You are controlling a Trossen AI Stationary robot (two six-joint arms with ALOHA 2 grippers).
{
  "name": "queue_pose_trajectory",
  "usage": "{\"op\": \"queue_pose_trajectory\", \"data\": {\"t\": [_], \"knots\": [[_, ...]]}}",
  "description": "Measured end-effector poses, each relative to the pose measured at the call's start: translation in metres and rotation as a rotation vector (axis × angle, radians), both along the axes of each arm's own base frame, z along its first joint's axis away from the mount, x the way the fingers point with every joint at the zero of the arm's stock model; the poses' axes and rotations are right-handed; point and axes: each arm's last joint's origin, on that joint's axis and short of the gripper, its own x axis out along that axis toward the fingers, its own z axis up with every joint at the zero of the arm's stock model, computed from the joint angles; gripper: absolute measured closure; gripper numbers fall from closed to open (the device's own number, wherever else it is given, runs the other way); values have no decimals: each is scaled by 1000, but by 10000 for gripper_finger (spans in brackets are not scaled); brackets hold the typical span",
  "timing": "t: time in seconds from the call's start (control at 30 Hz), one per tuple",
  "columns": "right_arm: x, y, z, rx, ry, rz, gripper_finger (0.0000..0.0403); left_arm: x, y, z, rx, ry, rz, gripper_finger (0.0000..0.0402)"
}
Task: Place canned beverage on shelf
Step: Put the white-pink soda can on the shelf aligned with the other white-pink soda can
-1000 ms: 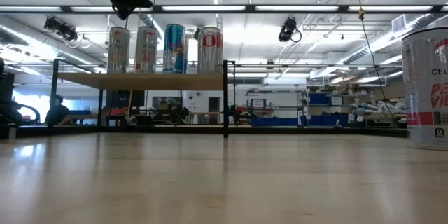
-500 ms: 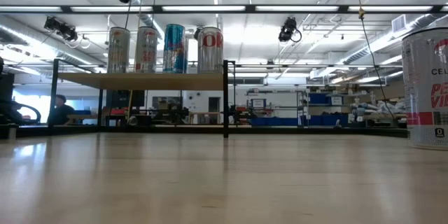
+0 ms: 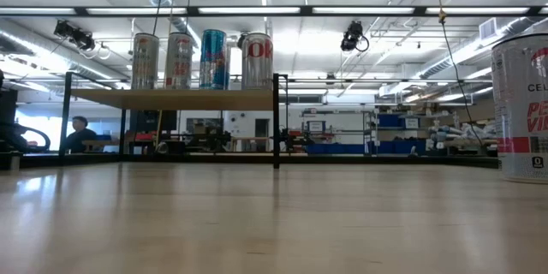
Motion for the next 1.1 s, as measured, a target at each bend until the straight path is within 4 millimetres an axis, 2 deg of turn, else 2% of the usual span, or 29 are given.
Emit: {"op": "queue_pose_trajectory", "data": {"t": [0.17,0.33,0.47,0.8,0.97,1.1], "knots": [[1,-8,-25,-17,118,-31,58,-1,-3,-1,3,7,-16,195],[-6,-29,-27,-16,135,-95,58,-1,-3,-1,4,8,-14,195],[-23,-50,-22,-9,129,-131,58,-1,-3,-2,6,18,-12,195],[-88,-103,-11,68,81,-236,58,-2,-2,-4,8,44,-9,195],[-103,-116,-17,95,77,-272,58,-2,-2,-4,8,44,-9,195],[-106,-119,-26,124,108,-278,58,-2,-2,-4,8,43,-6,195]]}}
